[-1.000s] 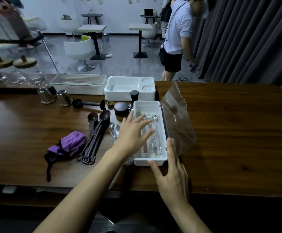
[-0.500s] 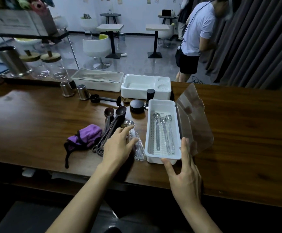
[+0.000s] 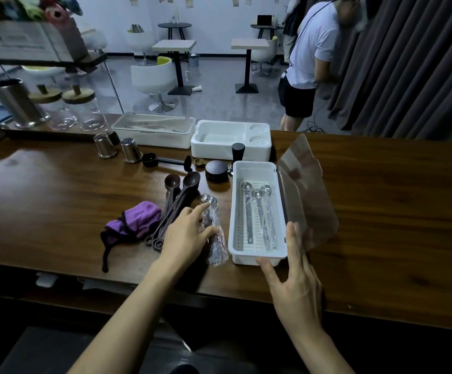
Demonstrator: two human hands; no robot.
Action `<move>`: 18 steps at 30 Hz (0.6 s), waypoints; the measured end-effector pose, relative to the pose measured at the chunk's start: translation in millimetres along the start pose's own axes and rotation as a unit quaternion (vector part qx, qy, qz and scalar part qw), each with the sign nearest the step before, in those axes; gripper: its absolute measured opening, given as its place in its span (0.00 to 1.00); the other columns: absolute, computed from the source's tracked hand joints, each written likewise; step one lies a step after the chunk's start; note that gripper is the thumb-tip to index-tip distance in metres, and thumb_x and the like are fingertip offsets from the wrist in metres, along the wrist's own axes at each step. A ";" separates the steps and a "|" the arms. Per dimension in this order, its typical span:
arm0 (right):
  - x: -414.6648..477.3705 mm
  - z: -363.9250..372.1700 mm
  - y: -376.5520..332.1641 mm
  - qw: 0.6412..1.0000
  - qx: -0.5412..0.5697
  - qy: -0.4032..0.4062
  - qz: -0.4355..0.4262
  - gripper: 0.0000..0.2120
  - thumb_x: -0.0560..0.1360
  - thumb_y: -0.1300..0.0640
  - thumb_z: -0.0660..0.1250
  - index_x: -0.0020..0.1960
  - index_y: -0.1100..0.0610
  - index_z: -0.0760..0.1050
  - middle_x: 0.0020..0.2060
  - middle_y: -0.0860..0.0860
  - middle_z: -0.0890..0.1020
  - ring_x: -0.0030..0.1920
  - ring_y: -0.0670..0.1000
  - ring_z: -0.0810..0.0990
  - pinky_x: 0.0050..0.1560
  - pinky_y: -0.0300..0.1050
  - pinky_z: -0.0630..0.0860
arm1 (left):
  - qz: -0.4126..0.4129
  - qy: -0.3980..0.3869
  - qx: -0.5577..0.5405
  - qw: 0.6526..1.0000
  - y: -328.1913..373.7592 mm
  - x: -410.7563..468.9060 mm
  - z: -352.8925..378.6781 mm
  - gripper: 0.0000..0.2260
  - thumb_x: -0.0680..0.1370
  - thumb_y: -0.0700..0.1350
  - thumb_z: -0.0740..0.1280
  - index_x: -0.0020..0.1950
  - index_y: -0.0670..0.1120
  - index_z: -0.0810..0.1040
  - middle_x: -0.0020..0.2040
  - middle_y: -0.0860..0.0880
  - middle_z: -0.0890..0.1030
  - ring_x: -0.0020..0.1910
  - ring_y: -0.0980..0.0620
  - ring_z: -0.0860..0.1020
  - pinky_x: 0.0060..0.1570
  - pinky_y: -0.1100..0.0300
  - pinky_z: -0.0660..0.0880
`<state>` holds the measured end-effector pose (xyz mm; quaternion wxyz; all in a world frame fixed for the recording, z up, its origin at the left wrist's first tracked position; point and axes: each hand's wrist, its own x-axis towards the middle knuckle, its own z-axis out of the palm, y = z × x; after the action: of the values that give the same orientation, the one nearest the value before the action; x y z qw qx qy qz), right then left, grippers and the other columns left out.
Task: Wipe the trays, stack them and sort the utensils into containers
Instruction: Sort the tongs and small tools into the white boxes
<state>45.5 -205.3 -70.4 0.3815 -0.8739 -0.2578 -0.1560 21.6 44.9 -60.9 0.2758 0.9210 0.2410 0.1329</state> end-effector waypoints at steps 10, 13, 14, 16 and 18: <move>0.2 1.3 0.1 1.000 -0.002 0.001 -0.006 0.39 0.78 0.31 0.54 0.82 0.45 0.46 0.81 0.44 0.54 0.72 0.43 0.65 0.64 0.54 0.75 | -0.010 0.016 0.007 1.000 0.6 6.3 0.4 0.25 0.78 0.56 0.70 0.75 0.58 0.71 0.53 0.54 0.73 0.55 0.46 0.79 0.47 0.54 0.69; -0.4 1.7 0.6 1.000 -0.004 -0.002 -0.004 0.38 0.78 0.31 0.54 0.82 0.45 0.46 0.81 0.44 0.54 0.73 0.45 0.66 0.64 0.53 0.74 | -0.008 0.007 0.018 1.000 1.1 7.5 -0.4 0.25 0.78 0.56 0.71 0.75 0.59 0.71 0.53 0.55 0.71 0.55 0.46 0.78 0.47 0.54 0.70; -0.6 1.8 0.7 1.000 -0.005 -0.002 -0.005 0.39 0.78 0.31 0.54 0.82 0.45 0.46 0.81 0.44 0.54 0.73 0.45 0.66 0.64 0.53 0.74 | -0.007 0.003 0.018 1.000 0.8 8.0 -0.8 0.25 0.78 0.56 0.71 0.75 0.59 0.71 0.53 0.54 0.71 0.55 0.46 0.78 0.48 0.54 0.70; -0.3 2.1 1.1 1.000 -0.006 -0.002 -0.007 0.39 0.78 0.31 0.55 0.82 0.45 0.46 0.81 0.44 0.54 0.73 0.45 0.66 0.64 0.53 0.74 | -0.006 -0.003 0.012 1.000 1.2 8.8 -2.8 0.25 0.78 0.55 0.71 0.75 0.60 0.71 0.52 0.54 0.73 0.53 0.48 0.77 0.49 0.54 0.71; 0.1 2.7 1.1 1.000 -0.007 -0.001 -0.006 0.39 0.78 0.32 0.55 0.82 0.45 0.47 0.81 0.44 0.54 0.73 0.45 0.66 0.64 0.53 0.75 | -0.004 -0.011 0.008 1.000 2.2 9.6 -5.5 0.24 0.78 0.54 0.71 0.74 0.60 0.72 0.51 0.54 0.75 0.51 0.50 0.76 0.48 0.54 0.70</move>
<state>46.3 -203.9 -72.7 0.3743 -0.8749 -0.2630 -0.1590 28.5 50.8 -54.1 0.2713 0.9237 0.2428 0.1195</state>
